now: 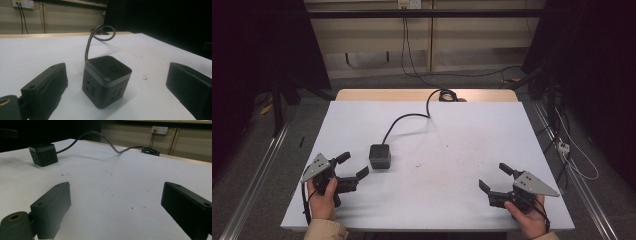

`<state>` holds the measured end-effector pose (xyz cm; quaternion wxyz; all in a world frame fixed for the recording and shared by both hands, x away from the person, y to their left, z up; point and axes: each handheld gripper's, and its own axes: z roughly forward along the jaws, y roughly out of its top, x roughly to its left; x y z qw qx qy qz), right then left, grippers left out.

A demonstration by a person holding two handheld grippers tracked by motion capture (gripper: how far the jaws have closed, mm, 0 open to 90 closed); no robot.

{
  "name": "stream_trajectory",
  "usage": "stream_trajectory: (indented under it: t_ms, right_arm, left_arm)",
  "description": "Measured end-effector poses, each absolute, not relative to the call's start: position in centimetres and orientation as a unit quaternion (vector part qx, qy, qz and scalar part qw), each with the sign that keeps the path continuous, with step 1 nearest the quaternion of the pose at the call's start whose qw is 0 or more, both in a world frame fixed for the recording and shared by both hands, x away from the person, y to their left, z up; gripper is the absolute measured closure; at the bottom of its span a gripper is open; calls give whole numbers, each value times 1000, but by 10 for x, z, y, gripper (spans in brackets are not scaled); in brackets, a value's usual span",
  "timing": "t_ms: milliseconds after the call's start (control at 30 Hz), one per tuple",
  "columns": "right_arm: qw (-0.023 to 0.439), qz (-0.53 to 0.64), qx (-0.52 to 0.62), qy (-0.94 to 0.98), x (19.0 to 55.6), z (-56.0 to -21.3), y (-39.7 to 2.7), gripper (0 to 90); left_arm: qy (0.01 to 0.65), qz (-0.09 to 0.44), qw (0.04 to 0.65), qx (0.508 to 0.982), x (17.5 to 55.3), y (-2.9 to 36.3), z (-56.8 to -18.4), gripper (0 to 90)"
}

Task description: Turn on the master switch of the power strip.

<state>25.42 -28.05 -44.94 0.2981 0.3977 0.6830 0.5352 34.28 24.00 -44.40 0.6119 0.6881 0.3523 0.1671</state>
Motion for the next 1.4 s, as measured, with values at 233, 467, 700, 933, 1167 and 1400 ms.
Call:
stream_trajectory:
  t_ms: [233, 467, 700, 933, 1167, 1400]
  right_arm:
    - [299, 535, 398, 683, 254, -449, -281, 83]
    - [299, 535, 396, 684, 254, -449, -280, 83]
    - [298, 535, 397, 684, 254, -449, -280, 83]
    - [298, 536, 396, 683, 255, -449, -279, 83]
    - [299, 536, 396, 683, 254, -449, -280, 83]
    - [298, 536, 396, 683, 254, -449, -279, 83]
  left_arm:
    - [351, 171, 606, 693, 343, 238, -443, 35]
    - [349, 173, 607, 693, 344, 238, -443, 34]
    - [341, 167, 612, 694, 345, 235, -442, 34]
    - [339, 169, 609, 696, 346, 232, -440, 34]
    - [337, 168, 610, 698, 348, 229, -439, 34]
    - [333, 168, 609, 700, 350, 225, -439, 34]
